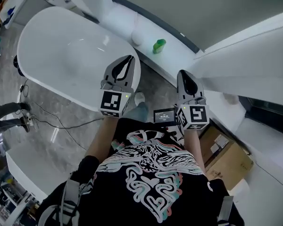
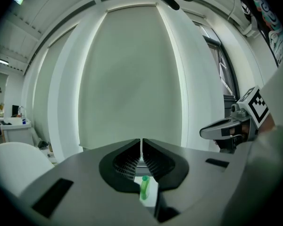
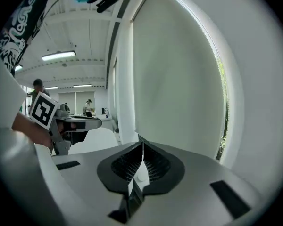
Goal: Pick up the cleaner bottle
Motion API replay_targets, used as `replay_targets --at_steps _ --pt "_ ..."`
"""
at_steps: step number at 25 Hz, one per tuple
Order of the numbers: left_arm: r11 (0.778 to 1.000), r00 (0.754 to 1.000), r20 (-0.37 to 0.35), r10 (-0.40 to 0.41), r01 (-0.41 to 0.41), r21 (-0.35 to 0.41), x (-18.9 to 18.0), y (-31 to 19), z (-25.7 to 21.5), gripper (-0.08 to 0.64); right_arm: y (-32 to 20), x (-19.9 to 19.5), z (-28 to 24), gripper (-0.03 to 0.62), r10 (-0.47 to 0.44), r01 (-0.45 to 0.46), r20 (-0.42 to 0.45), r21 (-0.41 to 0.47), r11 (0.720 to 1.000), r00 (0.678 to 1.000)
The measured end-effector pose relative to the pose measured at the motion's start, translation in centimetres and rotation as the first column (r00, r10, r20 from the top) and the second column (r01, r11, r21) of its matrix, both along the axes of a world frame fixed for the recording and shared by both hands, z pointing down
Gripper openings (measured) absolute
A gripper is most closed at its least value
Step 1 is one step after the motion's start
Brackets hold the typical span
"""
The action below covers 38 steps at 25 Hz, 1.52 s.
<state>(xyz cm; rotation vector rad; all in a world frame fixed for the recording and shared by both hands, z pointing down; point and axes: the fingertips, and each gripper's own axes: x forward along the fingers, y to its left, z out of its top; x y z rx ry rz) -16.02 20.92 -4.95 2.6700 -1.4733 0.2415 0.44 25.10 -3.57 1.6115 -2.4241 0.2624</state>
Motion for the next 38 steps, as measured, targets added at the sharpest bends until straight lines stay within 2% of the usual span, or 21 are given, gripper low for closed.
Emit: replay_targets --at_steps 2,7,11,13,15,17,20,25,29,33,36,38 --pt "1.0 1.0 -0.017 0.016 -0.017 -0.023 -0.5 -1.8 -1.7 0.028 -1.8 -0.5 -2.3 0.029 0.01 -0.01 -0.025 -0.014 1.0 1.0" --pt "0.997 0.998 -0.012 0.064 -0.064 -0.038 0.7 -5.1 -2.3 0.029 -4.9 -0.1 -3.1 0.029 -0.008 0.006 -0.058 -0.034 0.999 0.998" --pt "0.996 0.997 0.019 0.079 -0.078 -0.044 2.6 -5.5 3.7 0.029 -5.2 1.3 3.0 0.029 -0.004 0.004 -0.016 -0.043 0.999 1.0" --pt "0.995 0.996 0.026 0.08 -0.079 -0.056 3.4 -5.2 7.5 0.029 -5.0 1.7 7.0 0.028 -0.006 0.005 -0.023 -0.053 0.999 1.0" --pt "0.996 0.996 0.036 0.08 -0.078 -0.053 4.3 -5.4 9.3 0.029 -5.2 2.2 8.9 0.029 -0.018 0.016 -0.042 -0.048 0.999 0.999" --pt "0.996 0.995 0.053 0.081 -0.08 -0.036 4.8 -5.9 8.6 0.028 -5.9 2.4 8.3 0.028 -0.03 0.027 -0.068 -0.043 0.999 0.997" --pt "0.997 0.995 0.067 0.075 -0.074 -0.018 5.0 -7.5 4.4 0.029 -7.8 2.2 4.4 0.029 -0.056 0.05 -0.131 -0.046 0.998 0.99" --pt "0.999 0.998 0.054 0.037 -0.036 -0.022 6.4 -10.6 -0.6 0.029 -11.7 3.3 -0.9 0.029 -0.1 0.095 -0.162 -0.039 0.995 0.982" --pt "0.999 0.997 0.075 0.031 -0.028 -0.035 7.9 -10.9 2.2 0.029 -12.4 3.9 1.2 0.028 -0.155 0.159 -0.146 0.015 0.987 0.977" --pt "0.997 0.996 0.089 0.019 -0.012 -0.074 8.6 -10.9 4.7 0.029 -13.5 4.0 3.4 0.028 -0.195 0.195 -0.049 0.002 0.981 0.98" --pt "0.997 0.995 0.095 0.016 -0.009 -0.076 8.7 -12.3 5.9 0.029 -15.6 3.7 4.6 0.028 -0.206 0.207 -0.077 -0.006 0.978 0.975" --pt "0.999 0.997 0.071 -0.005 0.008 -0.047 9.0 -12.8 6.4 0.029 -15.9 3.7 5.8 0.028 -0.21 0.209 -0.088 -0.024 0.978 0.974"
